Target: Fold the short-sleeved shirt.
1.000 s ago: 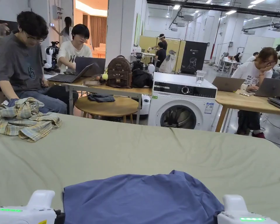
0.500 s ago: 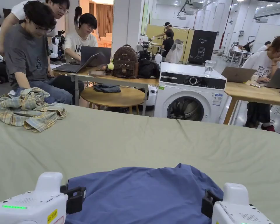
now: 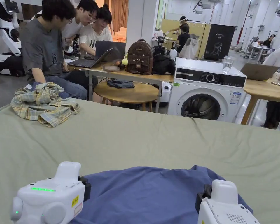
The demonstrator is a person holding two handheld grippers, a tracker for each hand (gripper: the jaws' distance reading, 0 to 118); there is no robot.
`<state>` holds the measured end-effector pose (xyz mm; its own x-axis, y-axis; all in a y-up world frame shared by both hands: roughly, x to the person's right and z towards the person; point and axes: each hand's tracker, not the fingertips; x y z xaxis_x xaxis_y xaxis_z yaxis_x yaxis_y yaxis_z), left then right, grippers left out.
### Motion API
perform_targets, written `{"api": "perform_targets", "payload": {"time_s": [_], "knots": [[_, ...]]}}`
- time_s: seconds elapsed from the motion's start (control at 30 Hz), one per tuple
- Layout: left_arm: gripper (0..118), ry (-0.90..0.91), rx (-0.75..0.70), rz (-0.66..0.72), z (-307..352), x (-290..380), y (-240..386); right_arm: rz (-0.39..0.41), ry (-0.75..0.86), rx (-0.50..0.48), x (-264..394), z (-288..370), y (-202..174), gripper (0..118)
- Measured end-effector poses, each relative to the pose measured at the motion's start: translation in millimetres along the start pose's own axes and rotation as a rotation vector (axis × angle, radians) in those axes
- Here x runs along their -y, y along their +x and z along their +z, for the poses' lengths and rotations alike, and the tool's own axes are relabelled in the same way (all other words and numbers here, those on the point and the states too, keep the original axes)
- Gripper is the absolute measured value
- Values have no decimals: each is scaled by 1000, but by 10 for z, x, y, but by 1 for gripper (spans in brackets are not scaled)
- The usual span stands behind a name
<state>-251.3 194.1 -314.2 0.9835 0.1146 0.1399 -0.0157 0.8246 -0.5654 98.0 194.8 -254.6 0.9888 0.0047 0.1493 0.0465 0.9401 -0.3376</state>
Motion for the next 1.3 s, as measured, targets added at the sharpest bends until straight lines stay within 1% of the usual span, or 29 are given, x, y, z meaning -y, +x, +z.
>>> {"api": "perform_targets", "payload": {"time_s": [0.07, 0.23, 0.27, 0.33, 0.37, 0.43, 0.5, 0.57, 0.6, 0.67, 0.73, 0.77, 0.83, 0.87, 0.9, 0.93, 0.97, 1.0, 1.03, 1.07, 1.13, 1.23, 1.27, 1.3], "knots": [[0, -112, 11, 32, -275, -122, -217, 12, -23, 3, 32, -87, -9, 0], [0, -195, 6, 105, -804, -451, -582, 43, -75, 7, 120, -275, 8, 0], [8, -234, 6, 123, -912, -522, -639, 44, -82, 7, 135, -303, 22, 0], [42, -303, 21, 172, -1061, -660, -683, 51, -101, 12, 157, -362, 35, 0], [47, -333, 60, 195, -1139, -704, -709, 52, -106, 15, 169, -385, 43, 0], [57, -371, 66, 235, -1313, -757, -722, 56, -118, 18, 191, -416, 64, 0], [58, -408, 30, 234, -1408, -752, -647, 57, -126, 23, 203, -450, 81, 0], [59, -478, 30, 246, -1566, -681, -588, 60, -132, 27, 224, -478, 100, 0], [61, -538, 15, 228, -1625, -628, -533, 61, -136, 30, 226, -493, 113, 0], [62, -593, -24, 197, -1727, -476, -413, 63, -142, 35, 234, -516, 140, 0], [62, -537, -77, 88, -1812, -458, -341, 67, -152, 41, 242, -548, 175, 0], [61, -511, -97, 76, -1816, -454, -312, 67, -156, 45, 242, -561, 189, 0], [53, -499, -140, 71, -1831, -429, -243, 61, -166, 45, 236, -574, 236, 0], [42, -494, -140, 64, -1821, -440, -220, 58, -169, 46, 237, -580, 253, 0], [28, -482, -144, 47, -1812, -457, -204, 57, -171, 47, 237, -589, 273, 0], [9, -464, -147, 8, -1799, -481, -196, 61, -178, 47, 234, -601, 301, 0], [0, -450, -144, -23, -1784, -501, -199, 62, -181, 47, 226, -613, 325, 0], [0, -432, -147, -27, -1681, -537, -220, 58, -185, 47, 208, -631, 359, 0], [0, -436, -106, 2, -1639, -551, -264, 53, -190, 47, 180, -657, 398, 0], [0, -442, -102, 16, -1611, -560, -299, 48, -196, 41, 147, -680, 441, 0], [0, -371, -87, 47, -1540, -629, -388, 41, -215, 41, 34, -790, 553, 0], [0, -312, -89, 13, -1365, -761, -417, 33, -247, 41, -199, -1035, 760, 0], [0, -273, -90, -2, -1355, -808, -439, 40, -253, 38, -277, -1134, 819, 4], [0, -274, -96, 9, -1327, -856, -471, 56, -272, 41, -367, -1282, 886, 16]]}}
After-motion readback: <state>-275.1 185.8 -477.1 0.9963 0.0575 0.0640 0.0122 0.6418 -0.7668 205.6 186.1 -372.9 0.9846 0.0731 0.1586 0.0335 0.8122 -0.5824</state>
